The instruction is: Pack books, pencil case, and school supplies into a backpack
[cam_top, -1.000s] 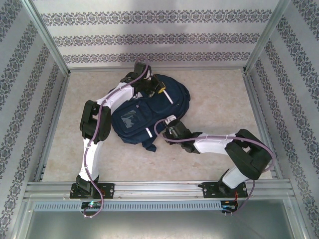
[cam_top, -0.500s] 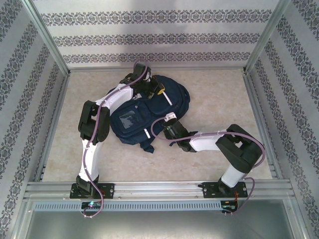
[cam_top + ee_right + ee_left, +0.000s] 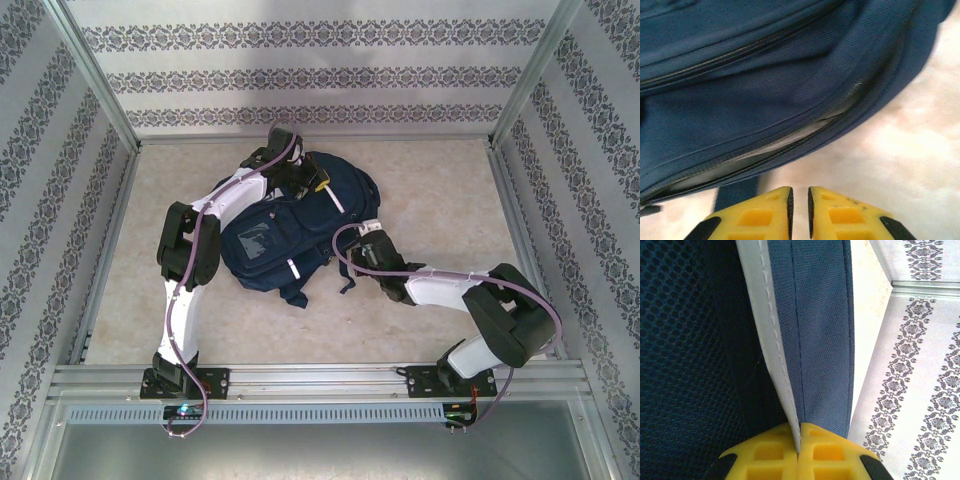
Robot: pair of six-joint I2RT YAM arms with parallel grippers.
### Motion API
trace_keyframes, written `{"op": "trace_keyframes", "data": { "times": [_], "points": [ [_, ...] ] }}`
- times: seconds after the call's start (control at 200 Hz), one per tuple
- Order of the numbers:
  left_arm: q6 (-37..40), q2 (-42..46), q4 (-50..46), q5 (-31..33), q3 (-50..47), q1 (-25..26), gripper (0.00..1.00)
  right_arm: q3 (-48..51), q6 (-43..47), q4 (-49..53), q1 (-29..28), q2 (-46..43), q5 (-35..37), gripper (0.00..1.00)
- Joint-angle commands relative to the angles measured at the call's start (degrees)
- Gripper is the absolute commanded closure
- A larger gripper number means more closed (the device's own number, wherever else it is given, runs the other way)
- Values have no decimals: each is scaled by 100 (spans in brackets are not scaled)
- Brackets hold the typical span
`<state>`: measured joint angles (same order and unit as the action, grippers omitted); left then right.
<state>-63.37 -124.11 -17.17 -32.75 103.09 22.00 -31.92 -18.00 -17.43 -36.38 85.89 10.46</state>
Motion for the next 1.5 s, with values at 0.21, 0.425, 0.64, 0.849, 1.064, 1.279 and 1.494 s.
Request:
{"op": "trace_keyframes", "data": {
  "times": [0.21,0.425,0.64,0.849,1.064,1.279,1.494],
  "points": [
    [6,149,-283,100,150,-60,100,-11,515,-166,-816,51,-579,72],
    [-70,149,-243,93,150,-34,100,-157,599,-355,-824,377,-624,72],
    [-149,151,-203,93,133,-30,100,-519,528,-617,-828,1084,-483,74],
    [-100,133,-232,108,130,-37,100,-519,411,-1142,-822,1393,312,88],
    [338,286,-653,164,292,-139,80,-9,293,-1200,-682,761,628,100],
    [716,1378,-946,486,-474,-256,53,57,197,-620,-566,261,-295,100],
    [860,3386,-968,1023,-2642,-373,47,97,237,40,-588,-399,-711,100]
  ]
}}
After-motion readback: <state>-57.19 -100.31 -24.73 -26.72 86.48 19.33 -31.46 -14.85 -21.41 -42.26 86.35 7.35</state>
